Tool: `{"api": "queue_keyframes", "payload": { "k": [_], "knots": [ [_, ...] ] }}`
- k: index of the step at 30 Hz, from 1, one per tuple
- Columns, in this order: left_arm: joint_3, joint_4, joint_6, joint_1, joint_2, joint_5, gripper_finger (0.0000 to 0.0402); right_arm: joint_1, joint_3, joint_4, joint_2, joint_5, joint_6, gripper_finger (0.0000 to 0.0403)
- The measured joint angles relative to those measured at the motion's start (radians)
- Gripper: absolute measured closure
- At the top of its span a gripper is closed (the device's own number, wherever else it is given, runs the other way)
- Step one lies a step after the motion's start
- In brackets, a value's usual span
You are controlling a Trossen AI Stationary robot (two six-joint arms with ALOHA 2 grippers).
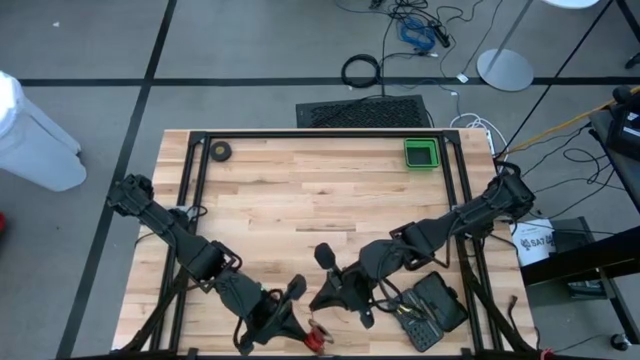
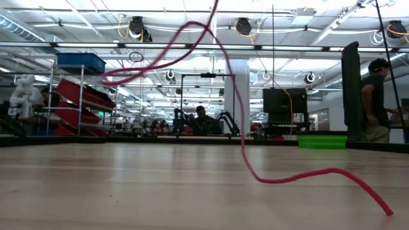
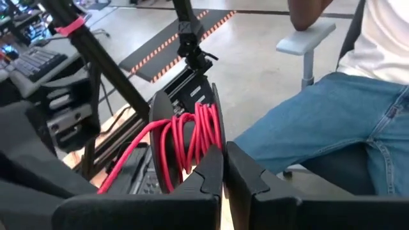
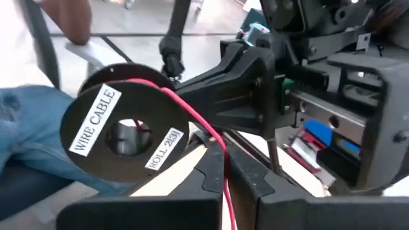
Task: Coil cords
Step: Coil the red wire into the spool
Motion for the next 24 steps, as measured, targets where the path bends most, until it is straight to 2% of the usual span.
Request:
{"api": "queue_keyframes", "payload": {
  "k": [5, 17, 20, 24],
  "knots": [
    [0.0, 0.014, 0.012, -0.007, 0.0, 0.017, 0.0393, -0.019, 0.0, 0.004, -0.002, -0.065, 0.056, 0.0386],
    [0.0, 0.056, 0.058, -0.034, 0.0, 0.048, 0.0393, -0.029, 0.0, -0.056, -0.006, -0.068, 0.123, 0.0293],
    [0.0, 0.058, 0.058, -0.039, 0.0, 0.028, 0.0393, -0.018, 0.0, -0.09, -0.035, 0.019, 0.123, 0.0277],
    [0.0, 0.061, 0.055, -0.045, 0.0, -0.099, 0.0393, 0.026, 0.0, -0.153, -0.1, 0.198, 0.165, 0.0265]
  ]
}}
